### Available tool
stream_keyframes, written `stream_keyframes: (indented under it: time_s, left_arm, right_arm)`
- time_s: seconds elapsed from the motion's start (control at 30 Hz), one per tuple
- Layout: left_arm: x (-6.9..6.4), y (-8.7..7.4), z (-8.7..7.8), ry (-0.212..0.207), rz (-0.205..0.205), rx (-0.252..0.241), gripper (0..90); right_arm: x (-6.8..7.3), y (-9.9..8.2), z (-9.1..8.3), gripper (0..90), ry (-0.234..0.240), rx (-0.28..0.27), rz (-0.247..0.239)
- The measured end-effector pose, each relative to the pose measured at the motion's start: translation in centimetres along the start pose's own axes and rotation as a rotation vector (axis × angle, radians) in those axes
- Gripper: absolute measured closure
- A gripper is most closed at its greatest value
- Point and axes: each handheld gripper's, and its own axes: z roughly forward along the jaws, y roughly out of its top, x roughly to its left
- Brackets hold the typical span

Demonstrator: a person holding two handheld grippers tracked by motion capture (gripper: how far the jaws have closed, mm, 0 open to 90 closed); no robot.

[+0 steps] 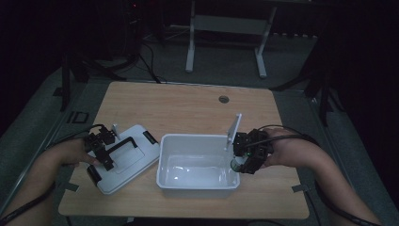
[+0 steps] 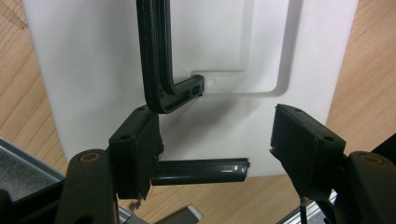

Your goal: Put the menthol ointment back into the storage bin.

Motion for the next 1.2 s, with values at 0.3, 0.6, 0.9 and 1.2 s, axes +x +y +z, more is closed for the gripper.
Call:
stream_keyframes:
  time_s: [0.3,0.6,0.9,1.2]
  left_arm:
    - [0.0,0.1,0.2,-0.003,0.002,0.008,32.8]
    - [0.0,0.0,0.3,-0.019,-0.001,0.001,32.8]
    - [0.1,0.0,0.5,-0.010,0.002,0.004,32.8]
    - [0.1,0.2,0.5,-0.005,0.005,0.011,32.8]
  right_arm:
    - [0.5,2.5,2.0,49.8,0.019,0.006,-0.060]
    - [0.4,3.4,4.5,49.7,0.045,0.035,-0.067]
    - [-0.7,3.4,8.5,49.7,0.043,0.084,-0.049]
    - [-1.3,3.9,11.9,49.7,0.080,0.118,-0.041]
